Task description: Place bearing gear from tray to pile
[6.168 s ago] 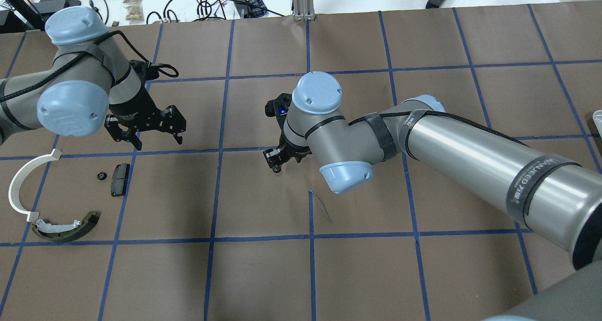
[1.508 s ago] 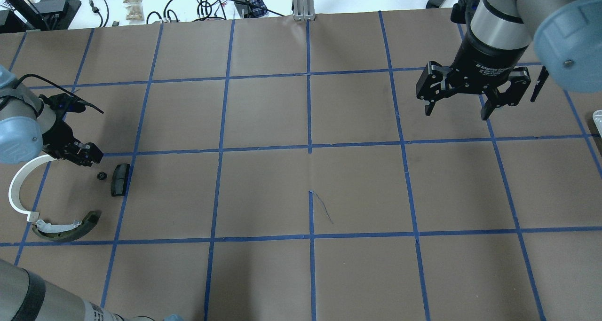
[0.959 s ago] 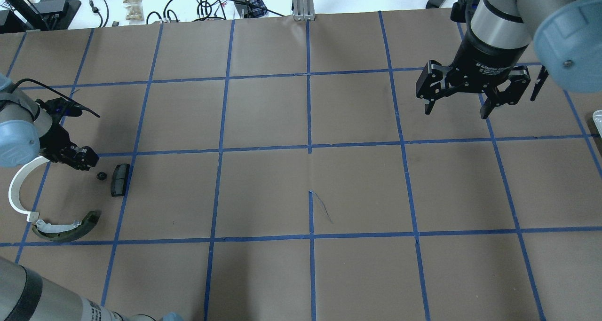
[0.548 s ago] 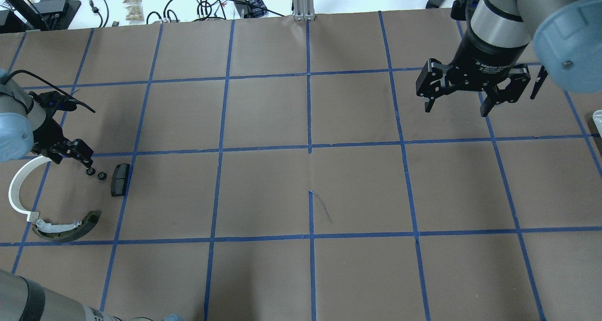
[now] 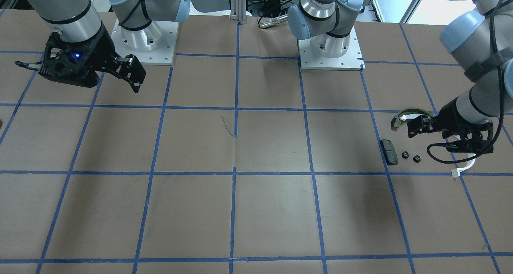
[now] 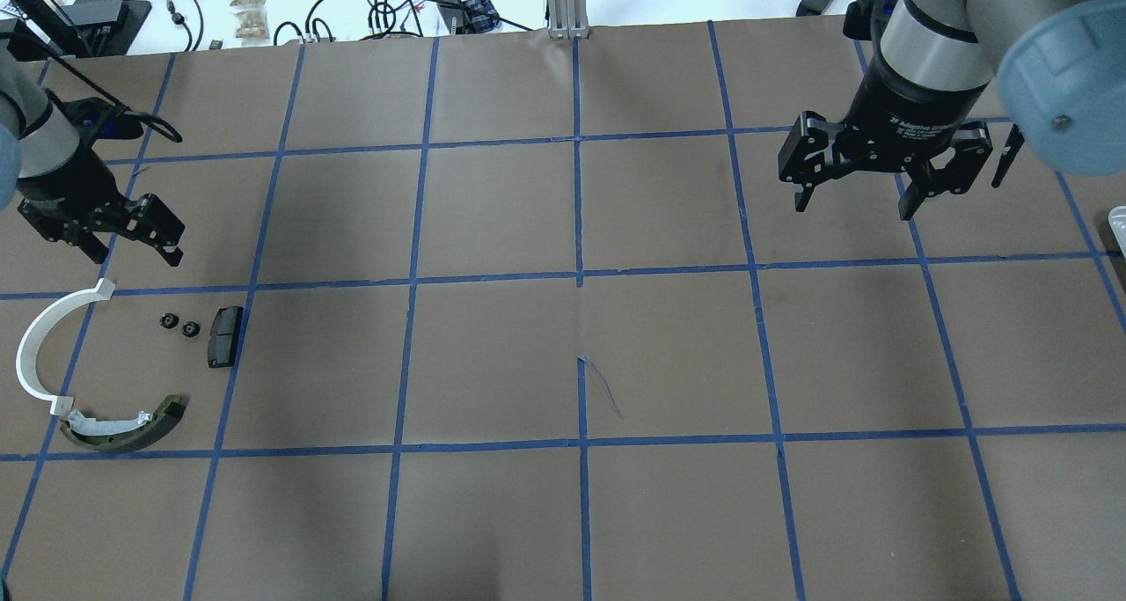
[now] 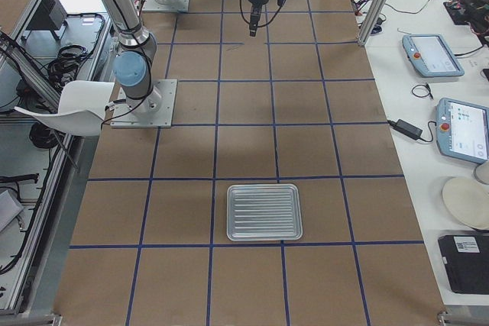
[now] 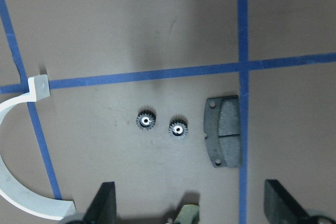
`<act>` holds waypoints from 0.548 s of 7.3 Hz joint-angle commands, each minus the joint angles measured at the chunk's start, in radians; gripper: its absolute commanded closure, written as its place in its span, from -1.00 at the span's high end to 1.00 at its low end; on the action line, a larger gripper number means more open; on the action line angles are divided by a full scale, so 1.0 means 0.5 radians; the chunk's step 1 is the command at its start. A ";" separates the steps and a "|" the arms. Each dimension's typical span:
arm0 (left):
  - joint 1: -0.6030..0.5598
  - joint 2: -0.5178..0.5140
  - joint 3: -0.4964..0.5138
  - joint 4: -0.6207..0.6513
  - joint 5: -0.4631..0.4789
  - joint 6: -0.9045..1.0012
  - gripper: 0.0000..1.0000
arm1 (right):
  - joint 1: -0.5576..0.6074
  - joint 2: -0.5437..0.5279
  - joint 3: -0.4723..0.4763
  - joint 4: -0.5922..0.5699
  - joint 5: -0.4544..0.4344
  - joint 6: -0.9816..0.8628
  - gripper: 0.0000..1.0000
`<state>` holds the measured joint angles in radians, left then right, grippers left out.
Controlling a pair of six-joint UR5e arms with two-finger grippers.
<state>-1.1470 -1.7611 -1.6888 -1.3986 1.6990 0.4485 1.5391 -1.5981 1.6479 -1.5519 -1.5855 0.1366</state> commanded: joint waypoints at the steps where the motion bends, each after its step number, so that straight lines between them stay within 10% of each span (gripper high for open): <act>1: -0.267 0.162 0.253 -0.481 -0.011 -0.475 1.00 | 0.005 -0.001 -0.007 -0.004 0.002 -0.006 1.00; 4: -0.577 0.349 0.352 -0.520 -0.136 -0.792 1.00 | -0.007 -0.013 -0.016 0.005 0.020 -0.009 1.00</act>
<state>-1.3760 -1.6359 -1.5328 -1.6693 1.6626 0.1061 1.5376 -1.6019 1.6421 -1.5512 -1.5816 0.1336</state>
